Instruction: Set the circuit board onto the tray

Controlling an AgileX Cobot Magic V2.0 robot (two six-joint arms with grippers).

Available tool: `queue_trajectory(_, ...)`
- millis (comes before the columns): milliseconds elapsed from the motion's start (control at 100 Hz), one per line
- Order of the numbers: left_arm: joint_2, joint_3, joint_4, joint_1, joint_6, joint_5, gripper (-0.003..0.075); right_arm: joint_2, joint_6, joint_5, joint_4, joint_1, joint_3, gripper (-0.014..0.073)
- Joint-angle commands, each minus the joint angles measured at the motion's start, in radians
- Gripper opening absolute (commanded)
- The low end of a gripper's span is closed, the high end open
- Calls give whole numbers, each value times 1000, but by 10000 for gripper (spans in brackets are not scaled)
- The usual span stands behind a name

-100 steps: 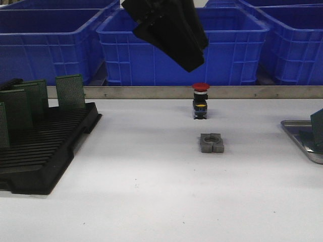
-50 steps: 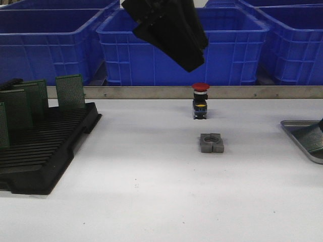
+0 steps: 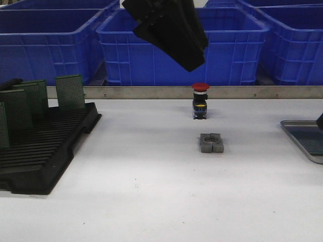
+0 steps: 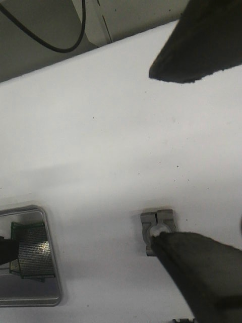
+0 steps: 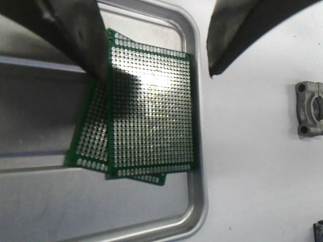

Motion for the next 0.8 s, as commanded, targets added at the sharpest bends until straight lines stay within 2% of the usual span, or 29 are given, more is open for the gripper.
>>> queue_trajectory(0,-57,-27,-74,-7,-68,22,568,-76,-5,14,40,-5,-25,457)
queue_trajectory(410,-123,-27,-62,28,-284,-91,567,-230,-7,13,38,26,-25,457)
queue_trajectory(790,-275,2,-5,157,-511,-231,566,-467,-33,-45,-4,177,-20,457)
